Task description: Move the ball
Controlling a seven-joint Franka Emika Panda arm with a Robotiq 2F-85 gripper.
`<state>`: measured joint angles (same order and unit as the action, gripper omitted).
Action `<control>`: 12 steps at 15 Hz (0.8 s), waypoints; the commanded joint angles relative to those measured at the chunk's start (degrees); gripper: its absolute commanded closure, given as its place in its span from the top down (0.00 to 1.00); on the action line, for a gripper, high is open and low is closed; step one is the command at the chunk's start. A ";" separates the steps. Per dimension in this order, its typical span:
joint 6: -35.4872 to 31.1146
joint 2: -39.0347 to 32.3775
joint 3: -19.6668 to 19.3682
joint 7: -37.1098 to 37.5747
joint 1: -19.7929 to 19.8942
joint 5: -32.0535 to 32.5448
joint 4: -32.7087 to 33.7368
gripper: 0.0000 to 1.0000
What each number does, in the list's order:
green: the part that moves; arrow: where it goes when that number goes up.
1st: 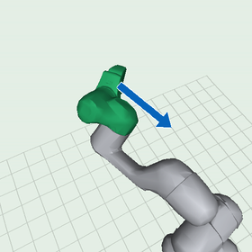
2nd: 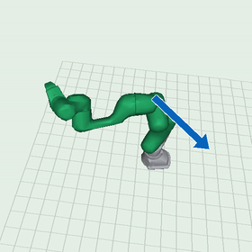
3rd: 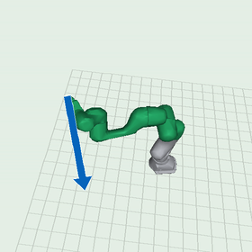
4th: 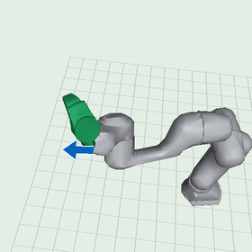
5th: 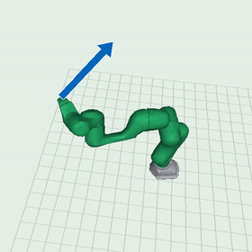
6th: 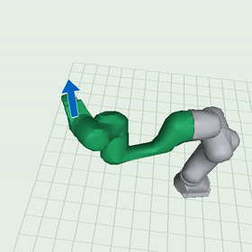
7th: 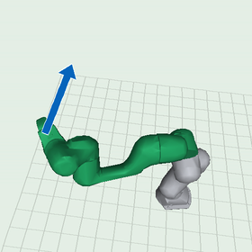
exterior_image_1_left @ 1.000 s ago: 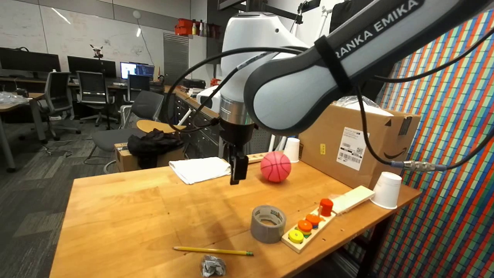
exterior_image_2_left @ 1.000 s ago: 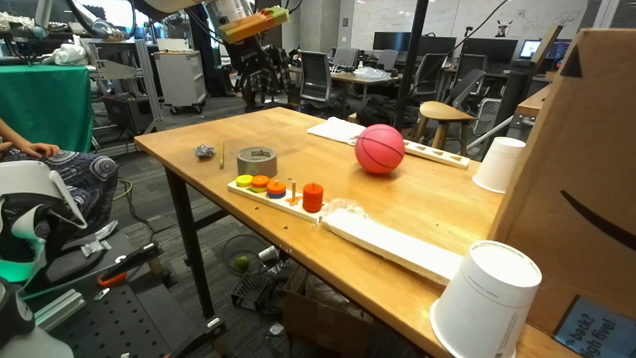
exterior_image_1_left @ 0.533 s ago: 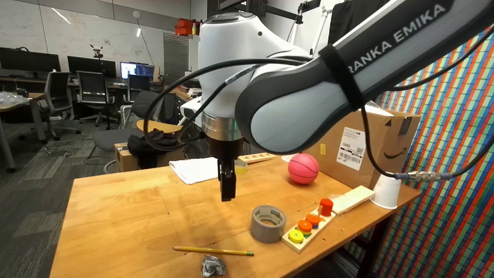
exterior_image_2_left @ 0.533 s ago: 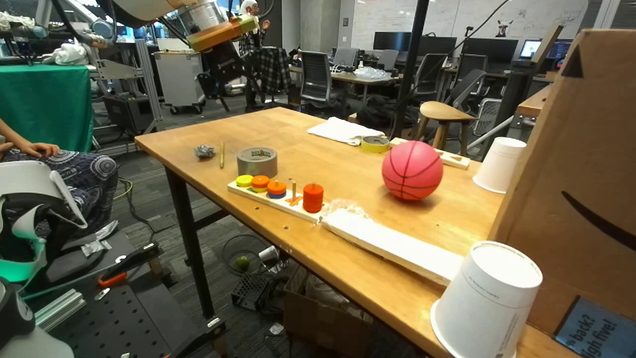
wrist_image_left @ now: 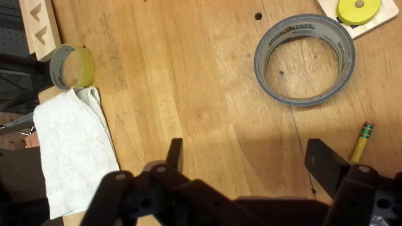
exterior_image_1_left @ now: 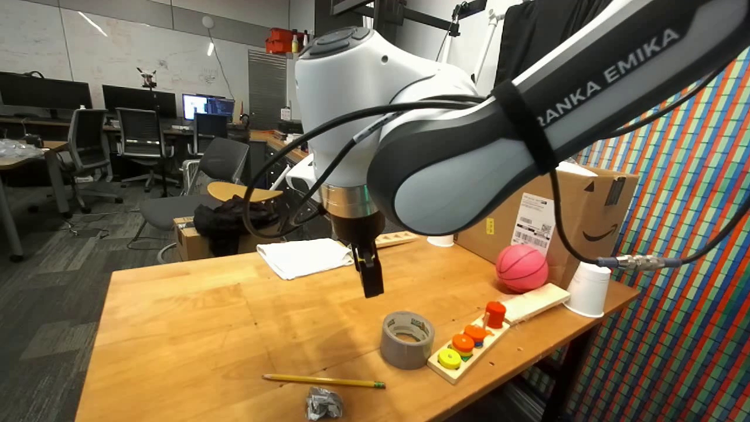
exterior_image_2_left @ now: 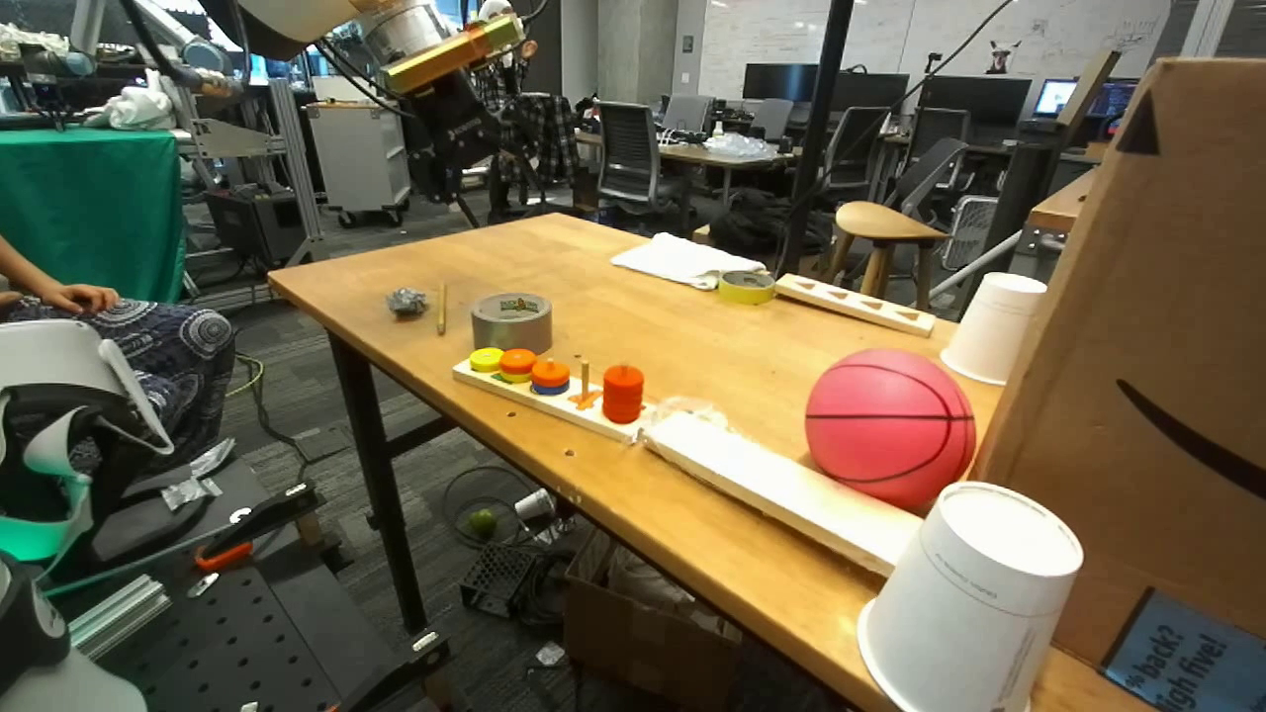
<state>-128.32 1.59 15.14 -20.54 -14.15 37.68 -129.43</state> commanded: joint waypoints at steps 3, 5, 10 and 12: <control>3.54 -0.31 -0.23 1.37 -0.19 2.71 1.83 1.00; 3.82 -0.25 -0.26 1.56 -0.19 2.63 1.90 1.00; 3.18 -0.04 -0.39 2.19 -0.15 0.92 1.00 1.00; 3.17 -0.21 -0.39 2.19 -0.15 0.92 0.79 1.00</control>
<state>-125.30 1.39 14.85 -18.27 -14.16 38.70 -128.76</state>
